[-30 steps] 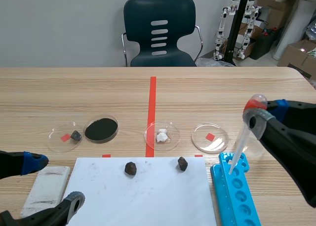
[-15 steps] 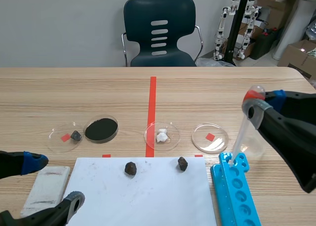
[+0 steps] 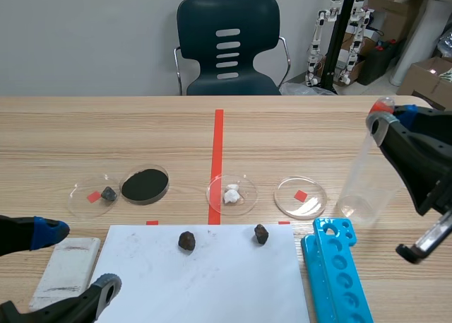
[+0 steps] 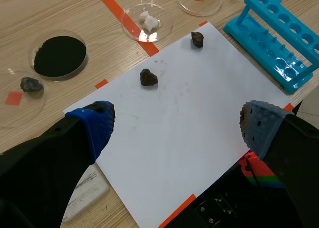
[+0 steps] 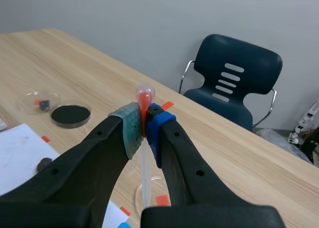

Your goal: Put the dropper in the beaker

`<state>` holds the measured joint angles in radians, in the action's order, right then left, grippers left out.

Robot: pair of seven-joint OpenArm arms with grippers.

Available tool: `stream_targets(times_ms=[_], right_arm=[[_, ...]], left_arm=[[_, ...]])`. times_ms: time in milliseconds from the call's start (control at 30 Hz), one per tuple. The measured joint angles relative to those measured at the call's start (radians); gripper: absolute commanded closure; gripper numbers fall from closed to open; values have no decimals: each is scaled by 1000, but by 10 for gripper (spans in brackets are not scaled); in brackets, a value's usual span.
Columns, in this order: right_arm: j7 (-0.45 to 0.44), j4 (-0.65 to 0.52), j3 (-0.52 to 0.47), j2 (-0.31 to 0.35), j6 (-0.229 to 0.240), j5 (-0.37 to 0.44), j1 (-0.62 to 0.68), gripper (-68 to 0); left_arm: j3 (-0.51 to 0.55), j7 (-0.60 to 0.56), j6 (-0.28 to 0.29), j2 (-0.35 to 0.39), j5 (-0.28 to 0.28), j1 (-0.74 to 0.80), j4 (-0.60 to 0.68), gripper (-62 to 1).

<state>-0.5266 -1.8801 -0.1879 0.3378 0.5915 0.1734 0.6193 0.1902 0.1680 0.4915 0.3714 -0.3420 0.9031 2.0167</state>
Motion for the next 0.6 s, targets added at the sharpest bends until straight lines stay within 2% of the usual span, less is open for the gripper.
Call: stream_targets(times_ms=[133,233,300,600], right_arm=[[0,61,0,0,-8,4,-85,-9],[-1,104,0,0,-60,31,-136,-9],[-1,132,0,1,-77,31,-166,-9],[-8,251,-3,0,-79,30,-256,-9]], left_arm=[[0,0,0,0,0,0,0,-527],[0,0,0,0,0,0,0,-527],[0,0,0,0,0,0,0,-527],[0,0,0,0,0,0,0,-527]])
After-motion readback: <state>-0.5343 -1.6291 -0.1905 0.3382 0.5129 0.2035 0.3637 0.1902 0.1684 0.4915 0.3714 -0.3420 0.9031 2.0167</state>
